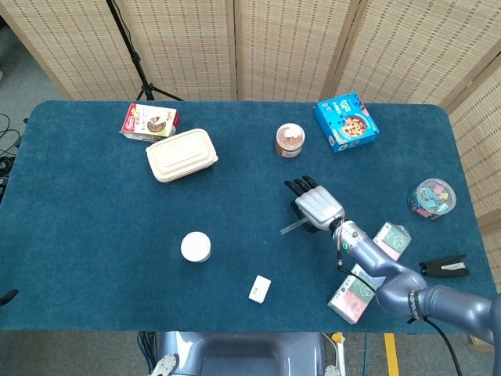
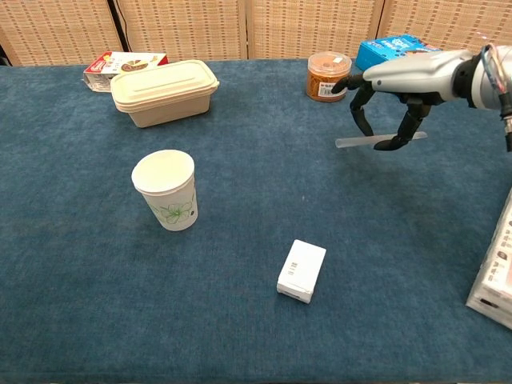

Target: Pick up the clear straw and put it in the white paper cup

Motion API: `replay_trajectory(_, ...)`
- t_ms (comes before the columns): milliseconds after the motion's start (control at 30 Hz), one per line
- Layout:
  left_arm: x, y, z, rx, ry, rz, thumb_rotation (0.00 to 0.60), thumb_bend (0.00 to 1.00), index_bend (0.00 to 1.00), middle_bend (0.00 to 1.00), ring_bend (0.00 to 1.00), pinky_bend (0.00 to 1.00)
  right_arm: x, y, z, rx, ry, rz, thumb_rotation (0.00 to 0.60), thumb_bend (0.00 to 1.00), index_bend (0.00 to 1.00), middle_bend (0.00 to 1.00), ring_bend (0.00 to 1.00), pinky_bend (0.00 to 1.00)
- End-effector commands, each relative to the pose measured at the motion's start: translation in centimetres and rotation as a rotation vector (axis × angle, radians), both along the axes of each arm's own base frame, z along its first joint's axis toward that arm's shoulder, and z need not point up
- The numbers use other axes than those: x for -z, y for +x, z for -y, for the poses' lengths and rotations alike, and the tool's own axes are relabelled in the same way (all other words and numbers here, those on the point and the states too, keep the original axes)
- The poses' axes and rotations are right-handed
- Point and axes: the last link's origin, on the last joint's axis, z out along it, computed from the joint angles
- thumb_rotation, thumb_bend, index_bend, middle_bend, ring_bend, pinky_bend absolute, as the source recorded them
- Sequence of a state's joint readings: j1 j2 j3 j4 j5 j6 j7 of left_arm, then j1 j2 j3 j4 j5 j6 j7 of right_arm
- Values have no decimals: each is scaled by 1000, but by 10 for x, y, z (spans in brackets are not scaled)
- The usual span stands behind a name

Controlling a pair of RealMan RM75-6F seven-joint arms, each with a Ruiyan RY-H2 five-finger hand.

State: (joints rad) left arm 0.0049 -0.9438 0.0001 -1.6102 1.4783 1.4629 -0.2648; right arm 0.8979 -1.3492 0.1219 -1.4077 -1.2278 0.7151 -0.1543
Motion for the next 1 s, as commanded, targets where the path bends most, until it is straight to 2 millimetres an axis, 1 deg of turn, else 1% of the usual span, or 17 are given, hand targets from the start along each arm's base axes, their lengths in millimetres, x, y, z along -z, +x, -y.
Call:
replay_trajectory(33, 0, 0, 2, 6, -3, 2, 600, 0, 0, 0, 0, 0, -21, 3, -6, 63, -1, 110, 600, 395, 586, 43, 0, 0)
replay_trajectory(200, -1, 1, 6, 22, -6, 9, 600, 0, 0, 0, 0, 0, -41, 15, -17, 139, 36, 266, 600, 396, 588, 48, 0, 0)
replay_trajectory(433, -2, 1, 10, 37, -13, 18, 600, 0, 0, 0, 0, 0, -56, 34, -26, 178, 72, 393, 600, 401, 589, 54, 0, 0)
replay_trajectory(467, -3, 0, 11, 40, -16, 21, 600, 0, 0, 0, 0, 0, -58, 41, -27, 189, 82, 442, 600, 402, 590, 55, 0, 0)
replay_trajectory(533, -4, -1, 13, 48, -18, 27, 600, 0, 0, 0, 0, 0, -60, 49, -31, 211, 103, 491, 600, 404, 591, 57, 0, 0)
replay_trajectory(700, -7, -1, 17, 68, -14, 37, 600, 0, 0, 0, 0, 0, -55, 69, -39, 276, 186, 617, 600, 411, 591, 58, 0, 0)
replay_trajectory(833, -11, -2, 19, 75, -5, 50, 600, 0, 0, 0, 0, 0, -44, 92, -45, 322, 273, 726, 600, 411, 593, 59, 0, 0)
replay_trajectory(1000, -14, -3, 19, 79, 2, 64, 600, 0, 0, 0, 0, 0, -29, 115, -45, 353, 335, 821, 600, 414, 595, 60, 0, 0)
